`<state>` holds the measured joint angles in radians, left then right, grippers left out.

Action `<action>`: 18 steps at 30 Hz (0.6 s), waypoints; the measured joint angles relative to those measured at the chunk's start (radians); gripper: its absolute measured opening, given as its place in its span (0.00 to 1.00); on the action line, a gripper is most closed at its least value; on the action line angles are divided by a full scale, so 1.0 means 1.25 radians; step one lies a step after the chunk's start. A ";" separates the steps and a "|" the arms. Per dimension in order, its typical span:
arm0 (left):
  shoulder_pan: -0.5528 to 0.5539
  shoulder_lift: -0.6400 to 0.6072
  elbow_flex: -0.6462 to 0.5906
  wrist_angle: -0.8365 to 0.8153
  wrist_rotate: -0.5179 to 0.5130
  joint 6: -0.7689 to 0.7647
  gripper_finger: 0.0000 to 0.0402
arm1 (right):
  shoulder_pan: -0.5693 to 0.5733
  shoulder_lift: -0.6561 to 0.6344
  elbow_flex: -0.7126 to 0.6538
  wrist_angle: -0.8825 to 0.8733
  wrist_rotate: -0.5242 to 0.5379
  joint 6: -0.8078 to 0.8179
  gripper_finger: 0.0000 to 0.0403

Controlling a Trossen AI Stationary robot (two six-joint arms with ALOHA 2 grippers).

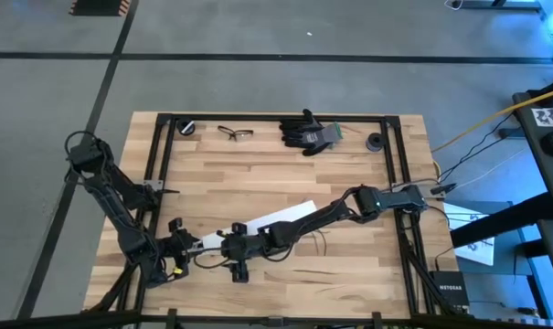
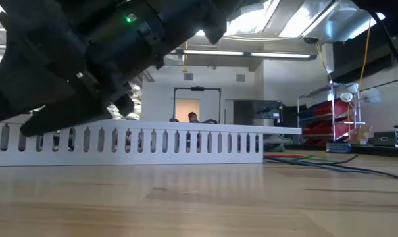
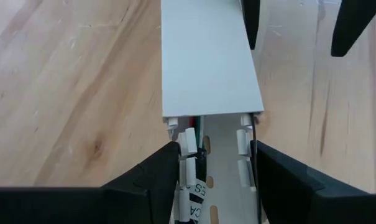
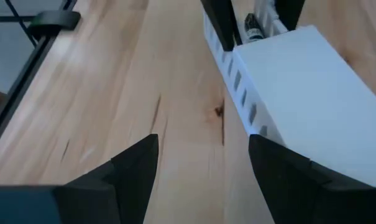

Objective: Ziptie cables
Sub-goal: Close the cable duct

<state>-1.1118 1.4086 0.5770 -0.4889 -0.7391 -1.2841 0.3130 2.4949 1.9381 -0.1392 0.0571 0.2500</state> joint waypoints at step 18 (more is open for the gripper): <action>-0.002 0.001 0.002 0.012 0.005 0.010 0.43 | -0.019 -0.057 0.020 -0.192 0.052 -0.035 0.59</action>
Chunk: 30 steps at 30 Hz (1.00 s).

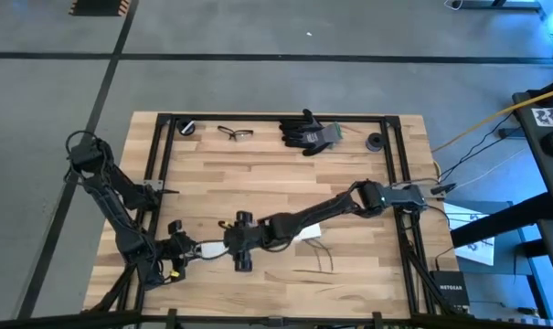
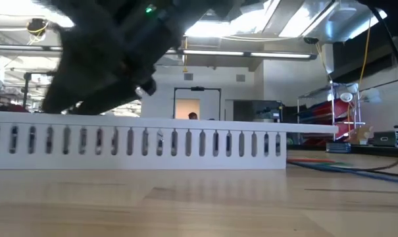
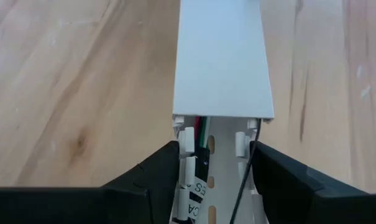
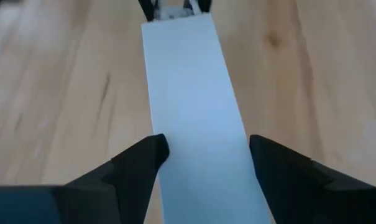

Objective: Ziptie cables
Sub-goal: Close the cable duct

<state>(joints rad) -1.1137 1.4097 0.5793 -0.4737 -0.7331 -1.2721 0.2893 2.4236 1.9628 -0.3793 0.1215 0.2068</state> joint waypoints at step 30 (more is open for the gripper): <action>0.045 0.018 0.007 0.033 0.034 0.081 0.57 | -0.017 0.115 0.014 0.341 -0.091 0.059 0.59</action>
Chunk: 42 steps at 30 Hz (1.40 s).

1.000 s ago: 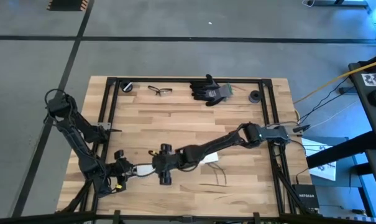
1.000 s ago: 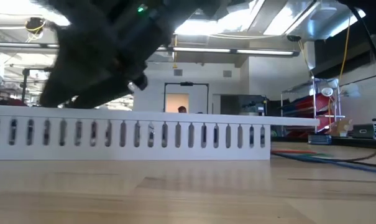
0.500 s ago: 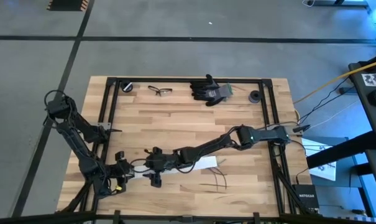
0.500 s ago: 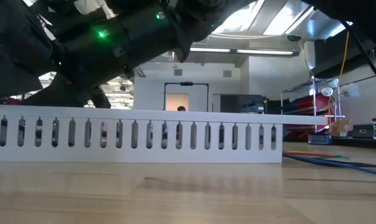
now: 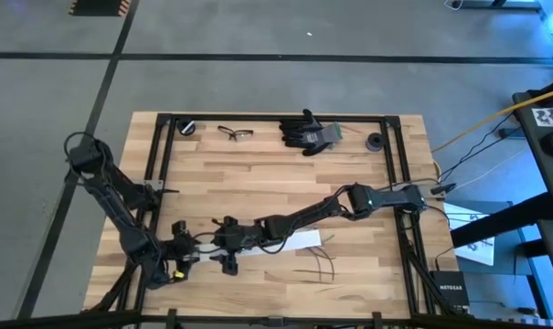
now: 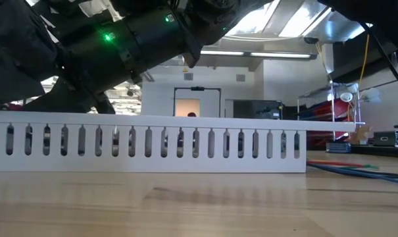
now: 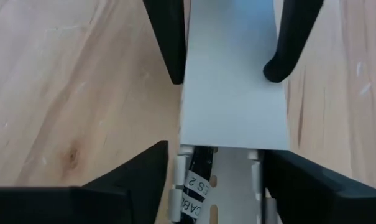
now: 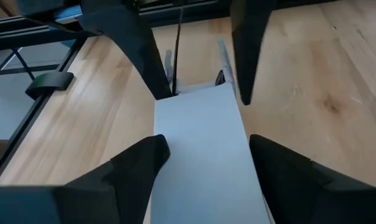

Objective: Ziptie cables
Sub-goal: Close the cable duct

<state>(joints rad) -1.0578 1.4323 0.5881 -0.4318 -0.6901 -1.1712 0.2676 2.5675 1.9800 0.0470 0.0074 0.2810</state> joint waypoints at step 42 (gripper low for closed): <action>-0.098 0.015 0.013 -0.033 -0.008 -0.092 0.46 | -0.002 -0.078 -0.006 -0.126 -0.003 -0.038 0.59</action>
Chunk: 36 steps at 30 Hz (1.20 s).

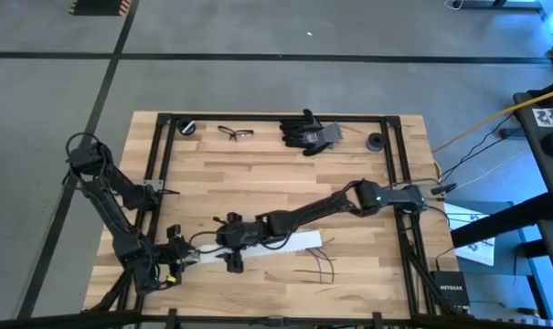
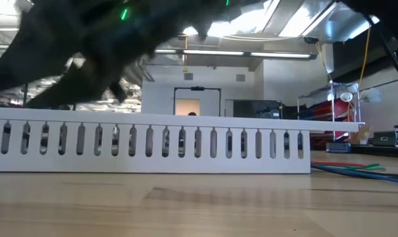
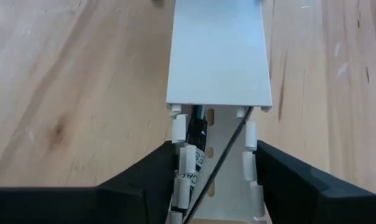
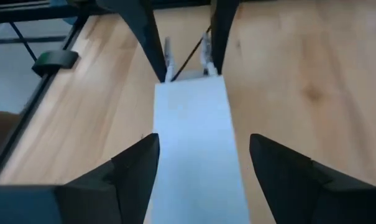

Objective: Ziptie cables
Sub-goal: Close the cable duct

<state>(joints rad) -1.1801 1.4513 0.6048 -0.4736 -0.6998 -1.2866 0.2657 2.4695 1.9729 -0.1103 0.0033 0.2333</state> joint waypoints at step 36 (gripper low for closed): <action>0.009 0.001 -0.009 0.034 0.002 -0.002 0.49 | 0.021 0.052 0.005 0.100 -0.003 0.097 0.51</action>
<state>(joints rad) -1.1694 1.4521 0.5938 -0.4316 -0.6975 -1.2890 0.2920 2.5344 1.9793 0.0151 0.0001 0.3541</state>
